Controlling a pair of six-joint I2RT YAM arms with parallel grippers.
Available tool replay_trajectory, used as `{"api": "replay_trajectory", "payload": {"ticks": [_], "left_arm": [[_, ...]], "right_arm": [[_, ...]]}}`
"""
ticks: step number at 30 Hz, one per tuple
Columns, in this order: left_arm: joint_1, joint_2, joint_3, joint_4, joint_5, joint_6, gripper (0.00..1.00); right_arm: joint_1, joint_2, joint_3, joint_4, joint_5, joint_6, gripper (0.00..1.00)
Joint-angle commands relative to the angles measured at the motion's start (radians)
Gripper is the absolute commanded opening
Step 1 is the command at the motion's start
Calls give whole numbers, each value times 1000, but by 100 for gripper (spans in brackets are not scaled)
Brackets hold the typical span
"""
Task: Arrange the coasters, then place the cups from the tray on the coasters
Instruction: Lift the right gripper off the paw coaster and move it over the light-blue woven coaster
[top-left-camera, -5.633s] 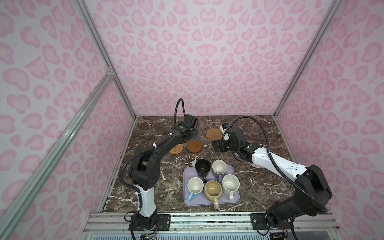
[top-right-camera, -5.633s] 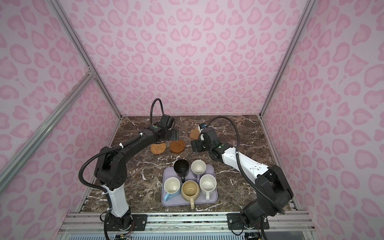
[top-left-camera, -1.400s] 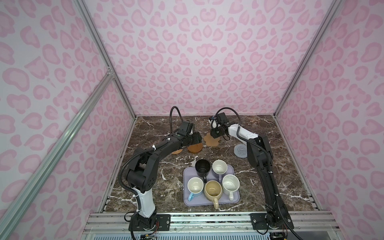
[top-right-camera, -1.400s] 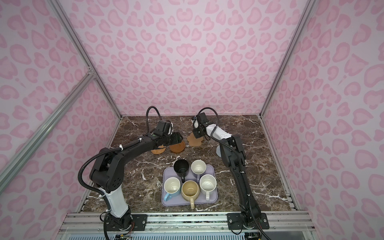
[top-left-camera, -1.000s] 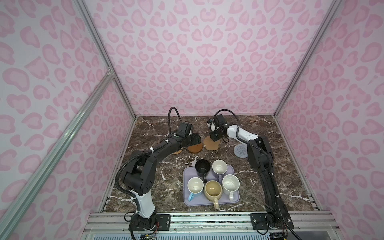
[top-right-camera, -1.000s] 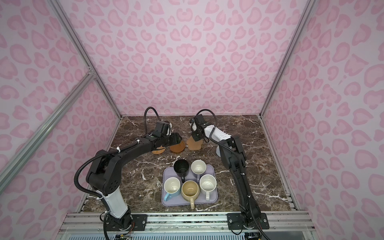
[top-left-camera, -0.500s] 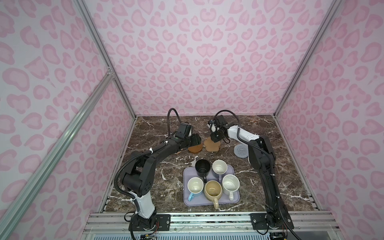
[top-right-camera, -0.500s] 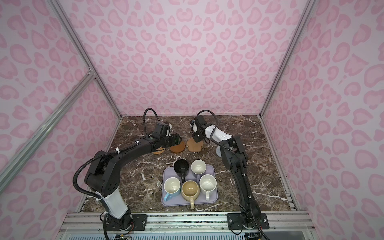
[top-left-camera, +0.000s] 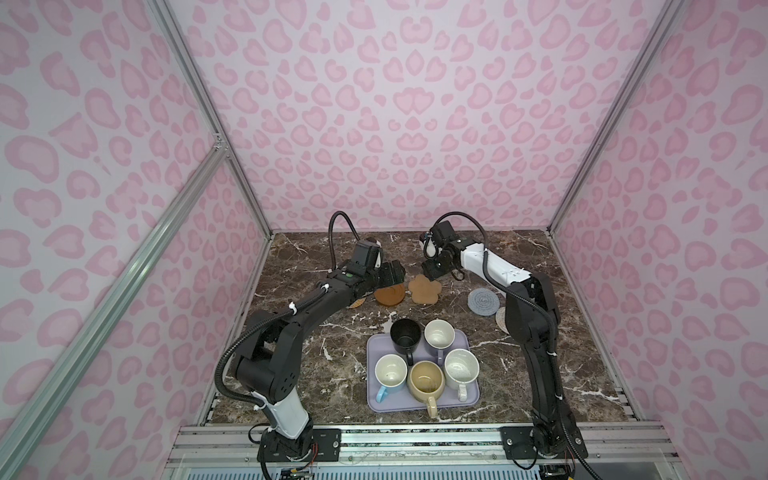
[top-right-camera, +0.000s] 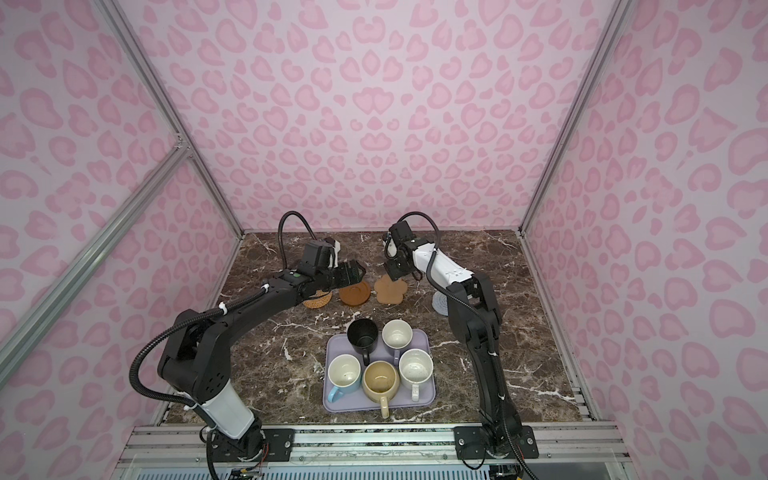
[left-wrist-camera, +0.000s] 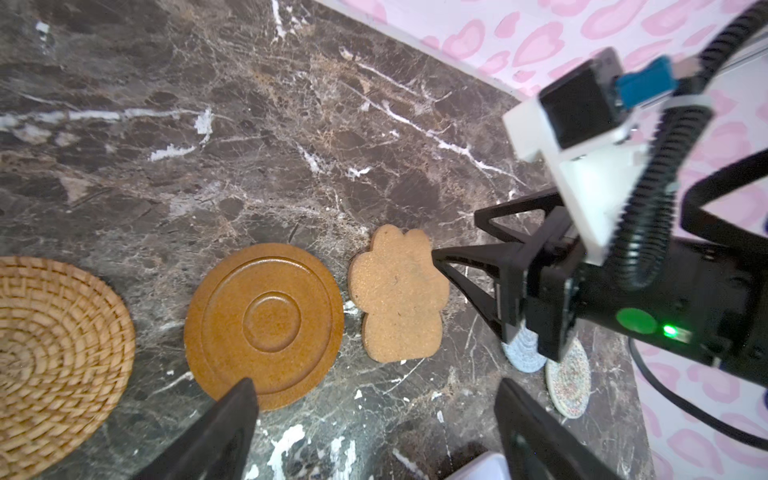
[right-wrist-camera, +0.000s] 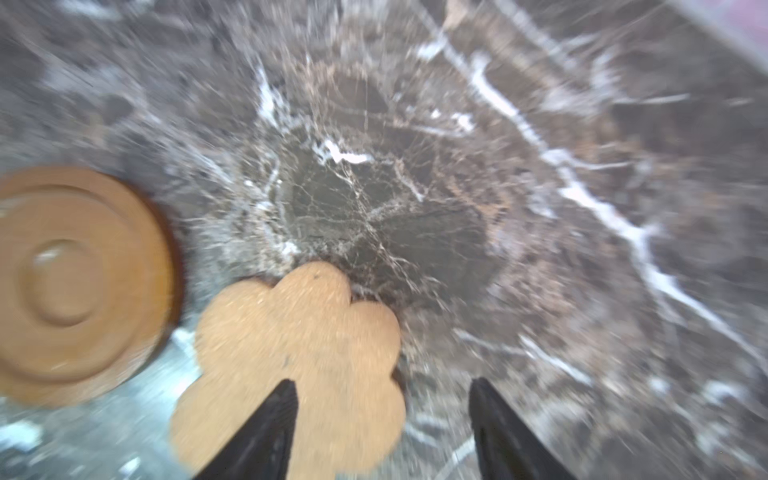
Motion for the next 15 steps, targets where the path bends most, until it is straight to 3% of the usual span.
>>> {"api": "replay_trajectory", "payload": {"ticks": [1,4,15], "left_arm": [[1,-55,-16,-15,-7,-5,100],[-1,-108,-39,-22,-5,-7,98],[-46,-332,-103,-69,30,-19,97]], "right_arm": [[17,-76,-52,-12,50,27,91],[38,-184,-143,3,99,37,99],[66,-589,-519,97,227,168,99]]}}
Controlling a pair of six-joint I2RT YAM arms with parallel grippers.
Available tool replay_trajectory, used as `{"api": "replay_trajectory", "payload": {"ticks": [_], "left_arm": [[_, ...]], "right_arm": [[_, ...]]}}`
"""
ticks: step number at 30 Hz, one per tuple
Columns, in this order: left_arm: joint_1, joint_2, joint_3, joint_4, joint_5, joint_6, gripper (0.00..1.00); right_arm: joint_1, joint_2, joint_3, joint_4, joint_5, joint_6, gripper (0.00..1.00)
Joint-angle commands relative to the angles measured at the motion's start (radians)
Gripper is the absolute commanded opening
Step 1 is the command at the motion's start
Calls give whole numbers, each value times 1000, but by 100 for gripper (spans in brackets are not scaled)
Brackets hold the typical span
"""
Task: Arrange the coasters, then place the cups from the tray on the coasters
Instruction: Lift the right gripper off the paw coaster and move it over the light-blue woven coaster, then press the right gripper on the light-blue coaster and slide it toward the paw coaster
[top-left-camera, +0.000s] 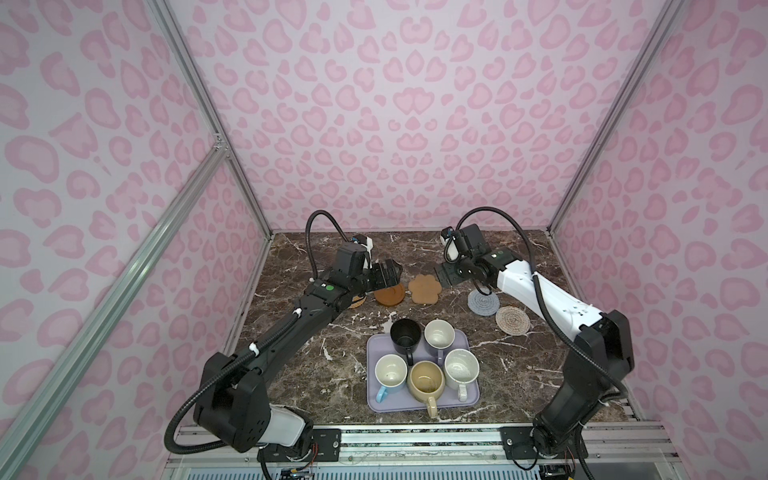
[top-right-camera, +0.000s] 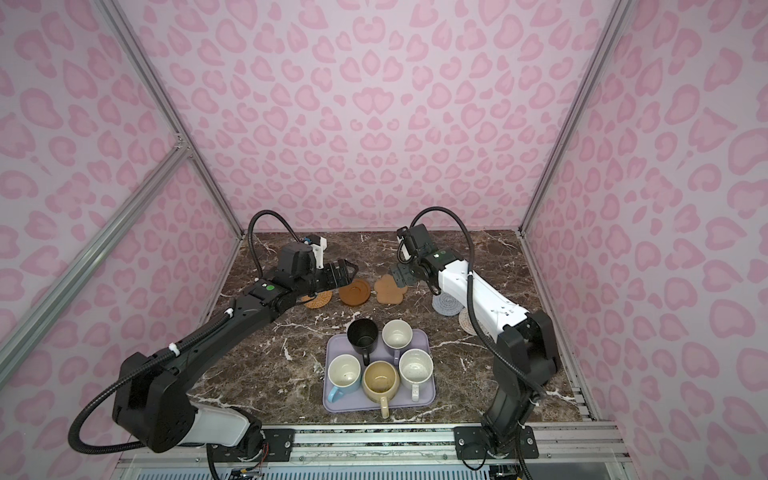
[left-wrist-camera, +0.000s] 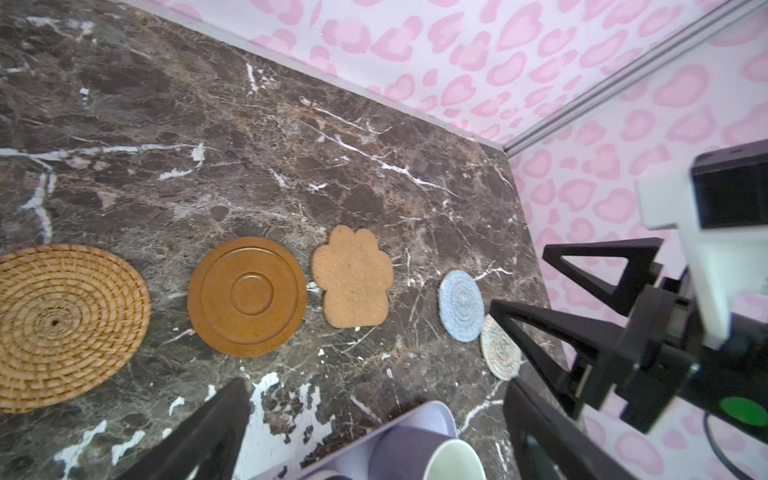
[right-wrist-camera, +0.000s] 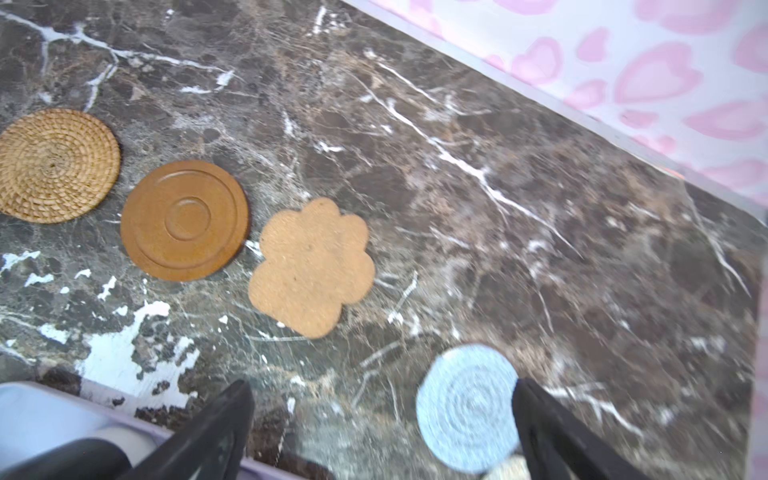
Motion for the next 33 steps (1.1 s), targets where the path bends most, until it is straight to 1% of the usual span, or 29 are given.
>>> {"api": "replay_trajectory", "payload": {"ticks": [1,6,8,9,11,14,18,25,28,30,31,33], "left_arm": [[-21,-56,-7,-26,10,-9,97],[-72,-99,-3,-38,24,-34,97],[-92,-106,-5,-32,24,-38,97],[-100,-103,-4,-24,27,-37,97],[-114,-90,5,-24,20,-37,97],[-138,-53,52,-74,-30,-19,97],[-159,-3,100,-80,-31,-10,97],[-174,97,160,-47,-14,-11,97],[-185,139,208,-87,-58,2,97],[-190,168,218,-101,-62,13,97],[-189,180,252,-101,-52,12,97],[-190,205,265,-94,-40,10,97]], "right_arm": [[4,-72,-98,41,54,67,99],[-2,-157,-182,13,120,153,99],[-6,-178,-218,31,168,185,99],[-17,-183,-233,41,169,201,99],[-49,-185,-249,50,119,213,99],[-94,-184,-273,73,71,239,99],[-154,-183,-318,124,31,262,99],[-251,-137,-376,193,-41,317,90],[-282,-101,-384,210,-57,327,88],[-305,-78,-396,229,-69,336,86],[-316,-66,-398,236,-72,340,84],[-334,-37,-398,244,-71,342,79]]}}
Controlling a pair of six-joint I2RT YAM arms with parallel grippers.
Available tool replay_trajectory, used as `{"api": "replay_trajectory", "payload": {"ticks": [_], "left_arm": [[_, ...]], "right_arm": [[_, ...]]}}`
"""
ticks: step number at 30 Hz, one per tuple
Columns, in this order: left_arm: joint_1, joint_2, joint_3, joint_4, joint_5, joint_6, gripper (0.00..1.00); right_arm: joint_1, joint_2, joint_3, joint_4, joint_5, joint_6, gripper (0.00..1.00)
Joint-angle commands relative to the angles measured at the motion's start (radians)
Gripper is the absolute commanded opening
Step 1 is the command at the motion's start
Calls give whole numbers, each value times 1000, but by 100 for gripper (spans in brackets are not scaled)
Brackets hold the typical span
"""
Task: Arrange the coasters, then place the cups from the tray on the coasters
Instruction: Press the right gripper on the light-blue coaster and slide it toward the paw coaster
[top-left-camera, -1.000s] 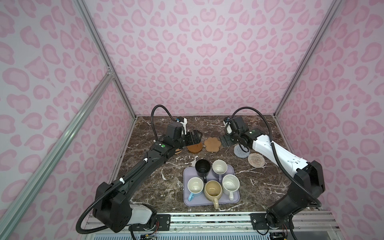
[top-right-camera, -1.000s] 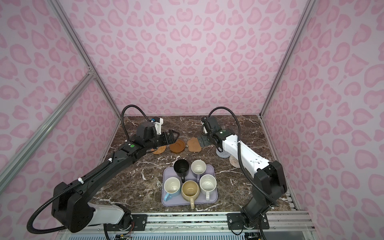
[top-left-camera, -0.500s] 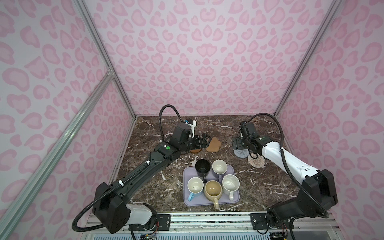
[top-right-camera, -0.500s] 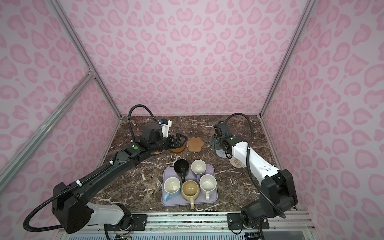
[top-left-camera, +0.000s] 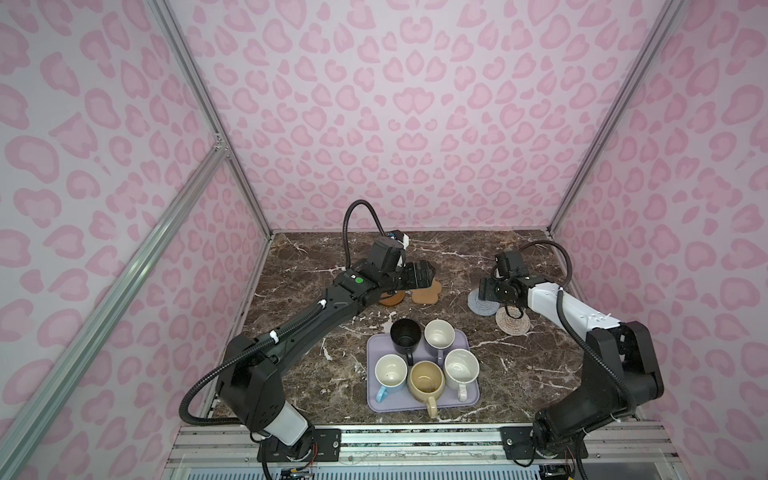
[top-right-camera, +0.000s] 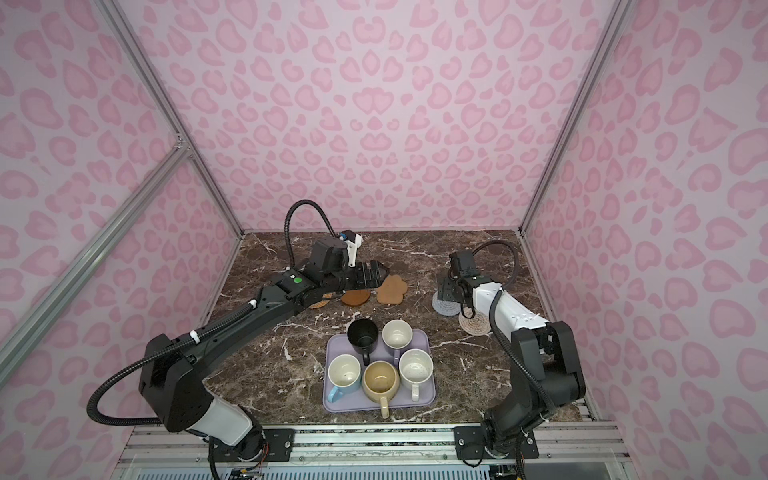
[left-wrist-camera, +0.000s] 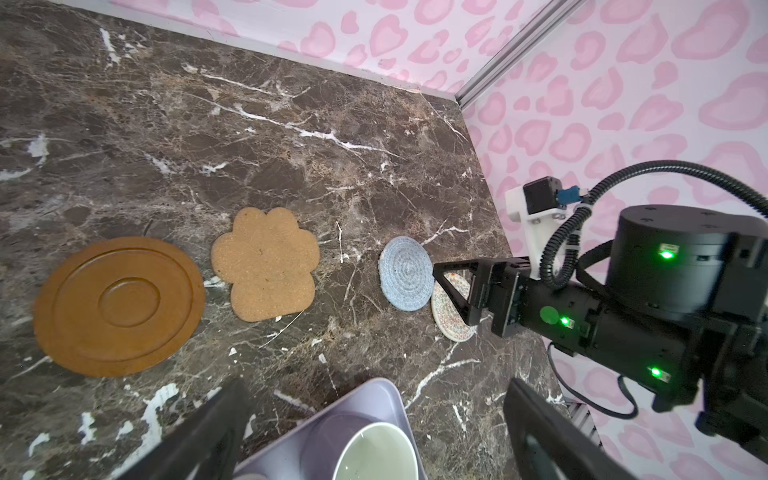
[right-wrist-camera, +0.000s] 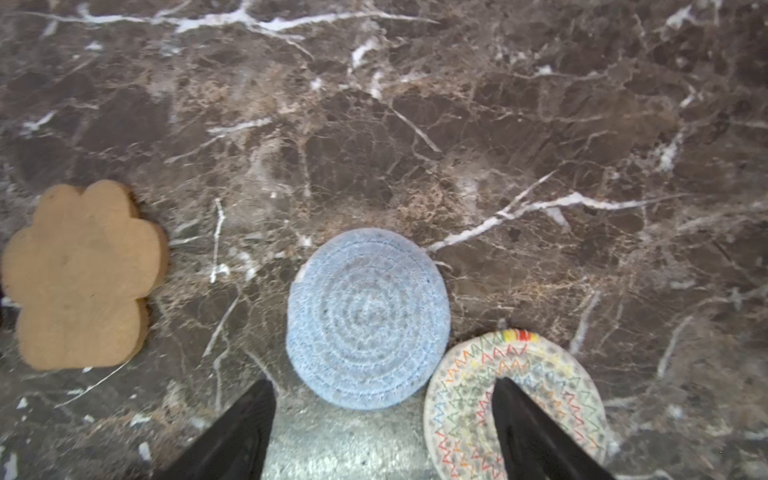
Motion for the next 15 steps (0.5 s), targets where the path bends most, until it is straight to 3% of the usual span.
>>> {"api": "replay_trajectory", "payload": {"ticks": [1,8,15], "left_arm": [[0,36,33,-1,8,8,97],[-7,109,72,15,25,1,97],[-16,169,104,15,36,-4,97]], "right_arm": [[-21,42,-3,37,-15,18,76],[-57,125,13,25,20,-8,70],[-86,173,26,41,-18,-46,63]]}}
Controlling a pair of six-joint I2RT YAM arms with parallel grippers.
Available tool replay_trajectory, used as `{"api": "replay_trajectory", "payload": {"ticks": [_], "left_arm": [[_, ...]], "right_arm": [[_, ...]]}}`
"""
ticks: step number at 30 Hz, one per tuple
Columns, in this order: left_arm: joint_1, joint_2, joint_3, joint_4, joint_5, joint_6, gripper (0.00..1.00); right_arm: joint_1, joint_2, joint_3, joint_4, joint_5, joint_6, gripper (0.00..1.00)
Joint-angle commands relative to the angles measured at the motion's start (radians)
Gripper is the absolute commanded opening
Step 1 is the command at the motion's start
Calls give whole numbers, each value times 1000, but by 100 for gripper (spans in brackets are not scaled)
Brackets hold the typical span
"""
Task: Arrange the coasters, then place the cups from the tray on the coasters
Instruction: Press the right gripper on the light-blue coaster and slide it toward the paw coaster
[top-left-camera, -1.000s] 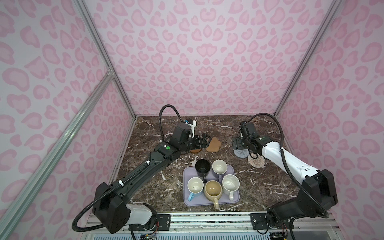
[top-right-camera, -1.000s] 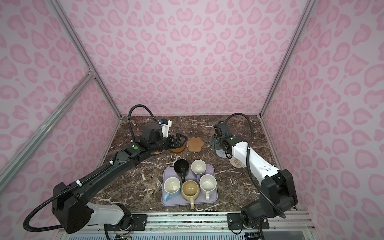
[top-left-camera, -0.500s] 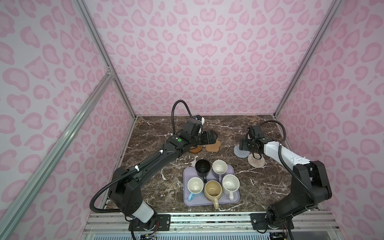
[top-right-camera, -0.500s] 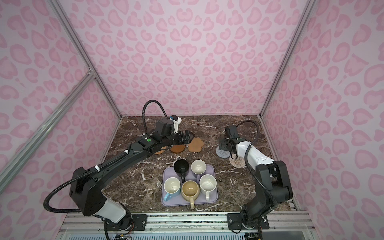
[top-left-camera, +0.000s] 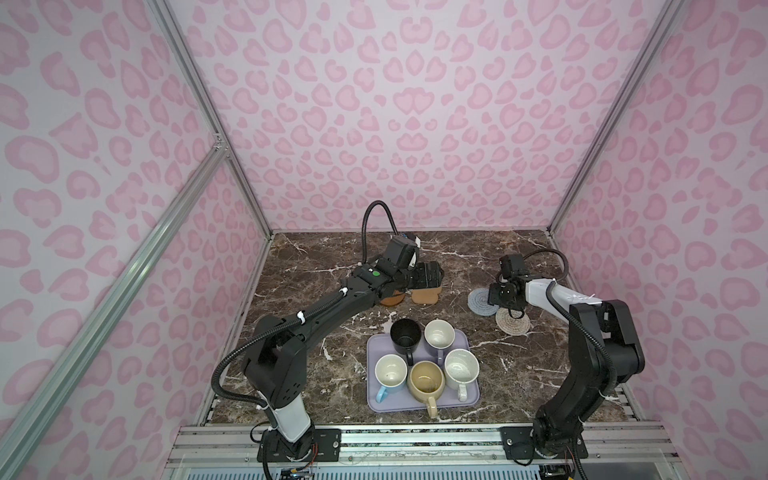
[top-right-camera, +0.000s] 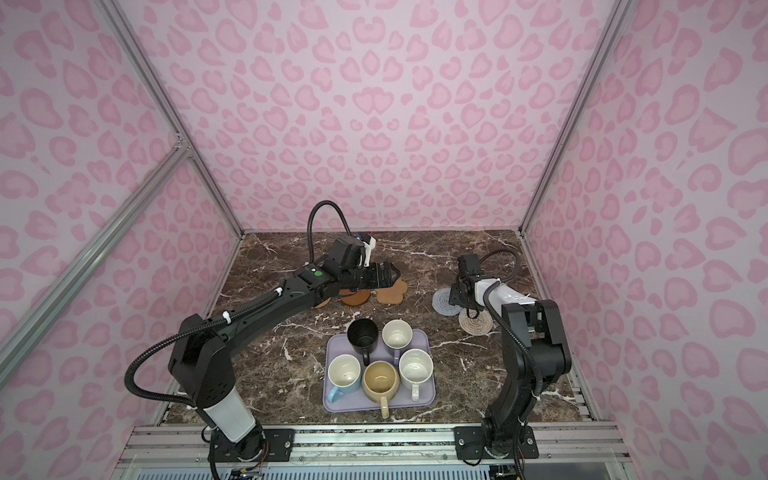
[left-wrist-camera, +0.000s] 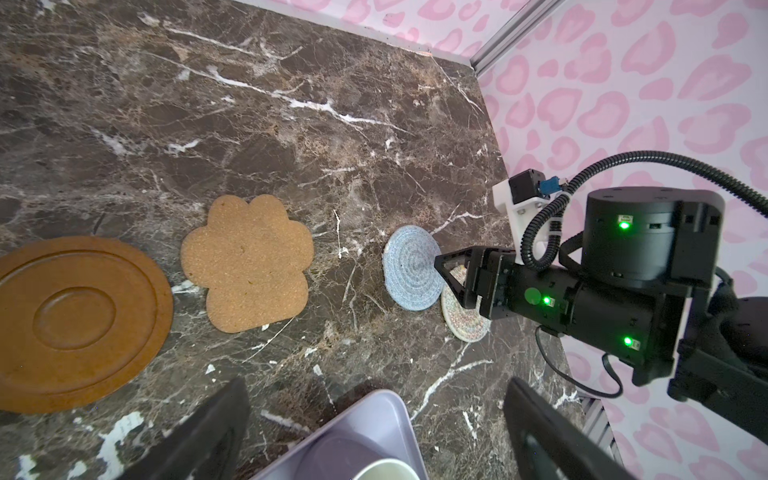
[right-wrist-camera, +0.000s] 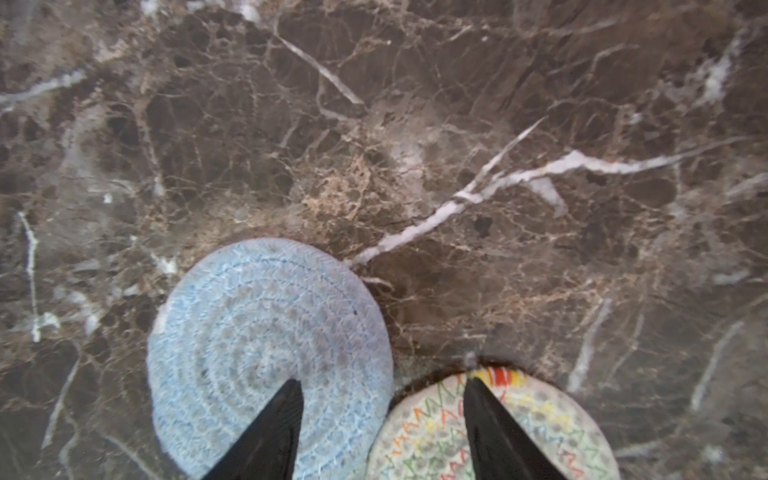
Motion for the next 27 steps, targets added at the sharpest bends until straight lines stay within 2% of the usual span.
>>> {"api": "replay_trajectory", "payload": {"ticks": [1,15,27], "left_arm": [[-2,20,22,22,11,-7,97],[-7,75,68,6,21,3,97],[-6,83,71,4,19,-3,97]], "right_arm": [[-1,20,16,16,-9,-28,61],[-12,113,78,7,-47,-41,44],[-12,145,89,-23,-81,-33,43]]}}
